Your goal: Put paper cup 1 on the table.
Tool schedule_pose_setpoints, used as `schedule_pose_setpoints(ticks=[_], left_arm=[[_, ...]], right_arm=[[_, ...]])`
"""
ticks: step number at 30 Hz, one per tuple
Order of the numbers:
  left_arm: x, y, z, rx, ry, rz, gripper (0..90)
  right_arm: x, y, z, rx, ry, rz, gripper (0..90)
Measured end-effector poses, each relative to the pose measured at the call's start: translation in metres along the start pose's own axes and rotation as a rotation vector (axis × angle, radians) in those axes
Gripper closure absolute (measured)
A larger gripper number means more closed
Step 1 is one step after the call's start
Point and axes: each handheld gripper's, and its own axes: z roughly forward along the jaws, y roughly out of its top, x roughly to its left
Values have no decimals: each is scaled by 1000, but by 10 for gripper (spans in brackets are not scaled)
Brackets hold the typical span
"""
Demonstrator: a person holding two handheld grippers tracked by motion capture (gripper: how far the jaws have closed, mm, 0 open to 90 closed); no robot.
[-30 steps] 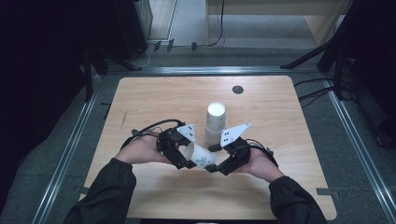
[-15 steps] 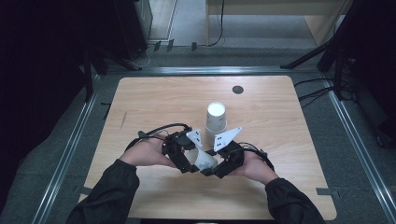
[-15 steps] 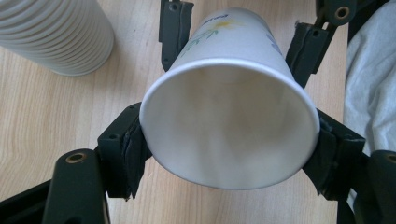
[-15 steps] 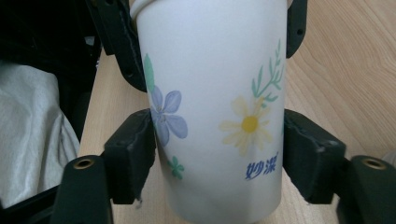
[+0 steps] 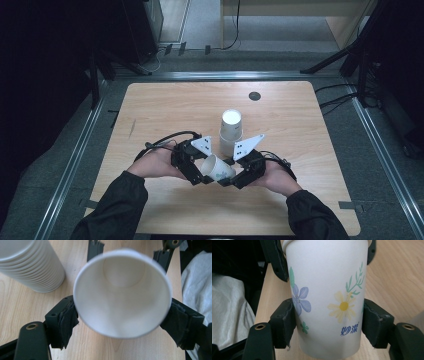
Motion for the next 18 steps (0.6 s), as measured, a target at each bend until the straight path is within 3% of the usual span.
schedule_pose_setpoints(ticks=[3, 5, 11, 18], left_arm=[[5, -7, -6, -62, -21, -44, 191], [6, -9, -8, -74, -22, -45, 191], [9, -17, -14, -173, -35, -68, 191], [10, -22, -12, -219, -51, -96, 192]], right_arm=[[-1, -1, -8, -29, -4, 12, 340], [-2, -1, -10, -35, -7, 15, 340], [-4, -2, -21, -78, -19, 28, 340], [-7, -3, -28, -106, -20, 33, 339]])
